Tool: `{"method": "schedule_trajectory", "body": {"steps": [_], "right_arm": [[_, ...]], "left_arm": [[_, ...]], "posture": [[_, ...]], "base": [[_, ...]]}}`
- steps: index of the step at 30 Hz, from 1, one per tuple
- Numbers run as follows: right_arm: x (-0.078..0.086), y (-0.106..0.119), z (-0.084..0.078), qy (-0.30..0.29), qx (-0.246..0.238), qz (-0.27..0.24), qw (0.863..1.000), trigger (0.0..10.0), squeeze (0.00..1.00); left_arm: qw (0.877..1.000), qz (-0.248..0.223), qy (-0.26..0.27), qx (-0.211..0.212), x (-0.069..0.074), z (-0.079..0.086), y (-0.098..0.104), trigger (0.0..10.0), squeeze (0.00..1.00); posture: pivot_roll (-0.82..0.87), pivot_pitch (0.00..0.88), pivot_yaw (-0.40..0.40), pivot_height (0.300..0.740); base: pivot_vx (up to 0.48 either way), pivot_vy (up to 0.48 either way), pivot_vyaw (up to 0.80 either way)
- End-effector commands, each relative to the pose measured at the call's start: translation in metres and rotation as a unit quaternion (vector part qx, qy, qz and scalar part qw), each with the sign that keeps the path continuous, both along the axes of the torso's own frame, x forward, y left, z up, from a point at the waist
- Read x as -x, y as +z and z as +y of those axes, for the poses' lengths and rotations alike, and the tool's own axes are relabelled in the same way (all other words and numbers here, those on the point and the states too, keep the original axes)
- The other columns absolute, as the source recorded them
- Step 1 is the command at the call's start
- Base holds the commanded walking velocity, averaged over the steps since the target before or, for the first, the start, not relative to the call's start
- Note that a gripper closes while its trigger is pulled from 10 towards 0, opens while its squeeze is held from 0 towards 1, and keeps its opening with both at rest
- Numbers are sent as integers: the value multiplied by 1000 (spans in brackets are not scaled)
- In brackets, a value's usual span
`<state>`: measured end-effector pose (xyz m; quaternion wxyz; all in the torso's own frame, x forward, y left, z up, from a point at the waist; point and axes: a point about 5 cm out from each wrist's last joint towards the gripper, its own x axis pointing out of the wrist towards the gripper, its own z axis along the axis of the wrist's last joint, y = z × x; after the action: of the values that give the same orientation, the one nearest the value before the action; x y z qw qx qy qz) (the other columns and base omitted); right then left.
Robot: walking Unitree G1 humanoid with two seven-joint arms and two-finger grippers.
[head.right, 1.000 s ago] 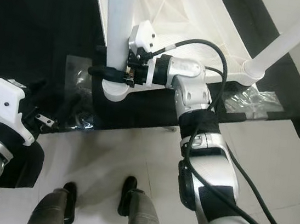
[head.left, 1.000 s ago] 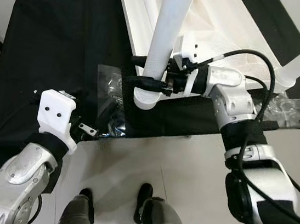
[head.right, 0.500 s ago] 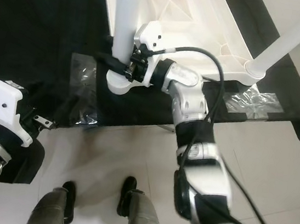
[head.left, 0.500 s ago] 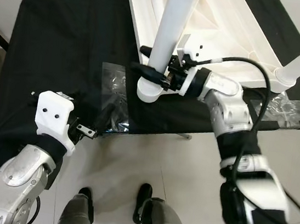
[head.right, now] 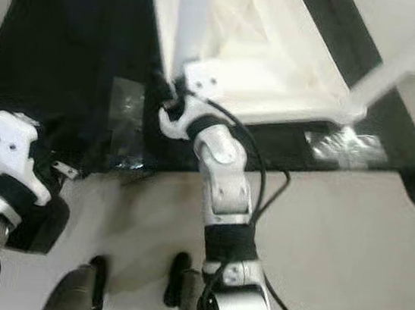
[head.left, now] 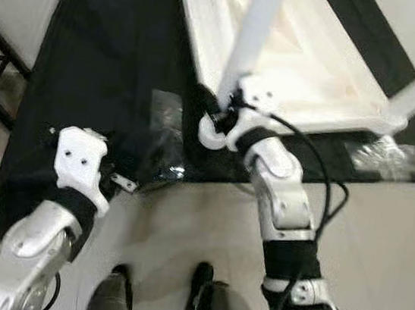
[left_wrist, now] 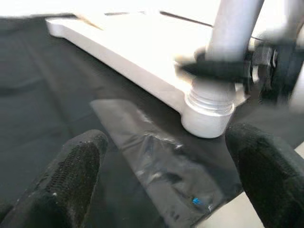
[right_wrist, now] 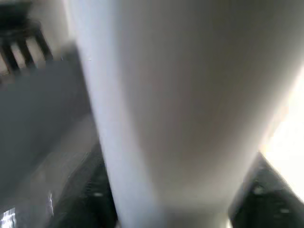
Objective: Building children table
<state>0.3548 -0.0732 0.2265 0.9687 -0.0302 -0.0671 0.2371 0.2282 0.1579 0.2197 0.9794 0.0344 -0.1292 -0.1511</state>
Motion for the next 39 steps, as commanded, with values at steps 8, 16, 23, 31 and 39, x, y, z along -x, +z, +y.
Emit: {"method": "schedule_trajectory", "body": {"steps": [8, 16, 23, 31, 39], "right_arm": [[-10, 19, -10, 92, -11, -13, 996, 10000, 231], [-17, 50, -20, 261, 77, -75, 959, 10000, 0], [-26, 67, -17, 304, 103, -93, 942, 10000, 0], [-32, 67, -13, 308, 105, -95, 941, 10000, 0], [-30, 56, -32, 285, 80, -107, 949, 10000, 0]], "left_arm": [[1000, 15, 6, 1, 1, 2, -7, 10000, 0], [1000, 13, 12, 1, 4, 3, -7, 10000, 0], [1000, 14, 18, -2, 5, 4, -8, 10000, 0], [1000, 12, 25, -5, 6, 6, -7, 10000, 0], [999, 15, 43, -8, 5, 11, -8, 10000, 0]], "posture": [[123, 362, -105, 740], [133, 366, -119, 740], [152, 362, -126, 740], [170, 354, -132, 740], [159, 347, -128, 740]], "base": [[0, 0, 0], [0, 0, 0], [0, 0, 0], [0, 0, 0], [0, 0, 0]]}}
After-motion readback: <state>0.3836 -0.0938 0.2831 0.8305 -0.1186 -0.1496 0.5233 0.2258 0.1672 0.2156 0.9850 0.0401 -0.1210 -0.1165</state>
